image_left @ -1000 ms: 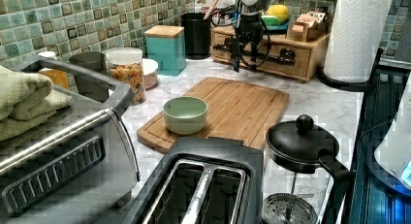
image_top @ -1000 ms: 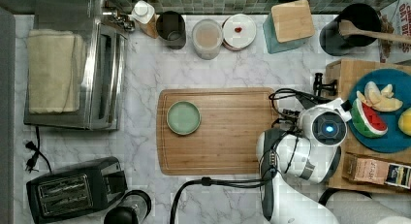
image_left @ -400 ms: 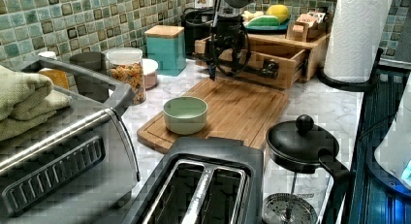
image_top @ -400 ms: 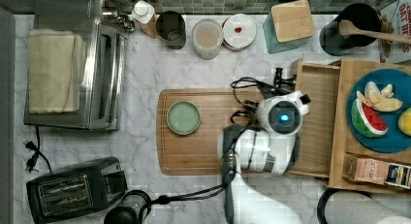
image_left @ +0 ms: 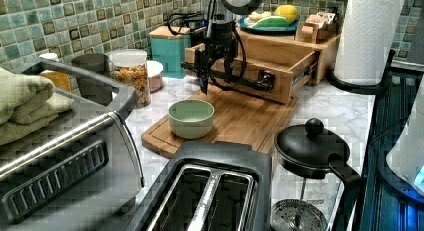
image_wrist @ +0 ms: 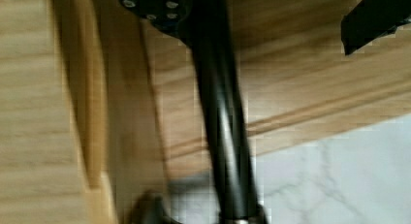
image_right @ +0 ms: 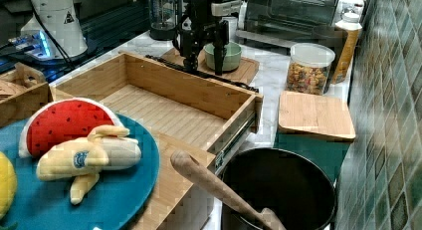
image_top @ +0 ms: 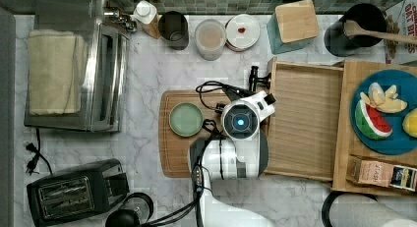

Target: Open the drawer.

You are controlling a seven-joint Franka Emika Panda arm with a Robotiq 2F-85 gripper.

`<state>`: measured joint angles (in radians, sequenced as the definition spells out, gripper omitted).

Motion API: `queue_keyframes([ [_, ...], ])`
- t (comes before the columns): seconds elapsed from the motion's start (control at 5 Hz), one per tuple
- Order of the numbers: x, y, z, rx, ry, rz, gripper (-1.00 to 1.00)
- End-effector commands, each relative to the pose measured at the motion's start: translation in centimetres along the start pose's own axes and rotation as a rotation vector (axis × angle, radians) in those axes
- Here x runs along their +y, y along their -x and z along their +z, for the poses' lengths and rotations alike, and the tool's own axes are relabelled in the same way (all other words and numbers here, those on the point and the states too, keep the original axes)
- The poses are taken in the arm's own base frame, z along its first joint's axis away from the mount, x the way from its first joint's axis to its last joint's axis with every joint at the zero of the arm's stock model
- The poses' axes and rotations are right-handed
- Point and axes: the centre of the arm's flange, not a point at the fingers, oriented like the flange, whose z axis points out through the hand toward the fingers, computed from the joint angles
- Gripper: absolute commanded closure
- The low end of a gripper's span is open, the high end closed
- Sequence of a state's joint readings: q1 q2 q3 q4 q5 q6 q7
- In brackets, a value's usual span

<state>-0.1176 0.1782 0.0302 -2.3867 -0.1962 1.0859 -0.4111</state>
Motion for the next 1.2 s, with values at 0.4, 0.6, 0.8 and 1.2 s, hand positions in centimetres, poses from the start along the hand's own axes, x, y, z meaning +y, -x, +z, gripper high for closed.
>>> queue_keyframes([
  [0.4,-8.82,2.28,-5.64,0.134,-0.071,-0.066,-1.0],
  [0.6,-8.81,2.3,-5.63,0.134,-0.071,-0.067,-1.0],
  [0.8,-8.82,2.29,-5.63,0.134,-0.071,-0.066,-1.0],
  [1.2,-8.82,2.29,-5.64,0.134,-0.071,-0.066,-1.0],
])
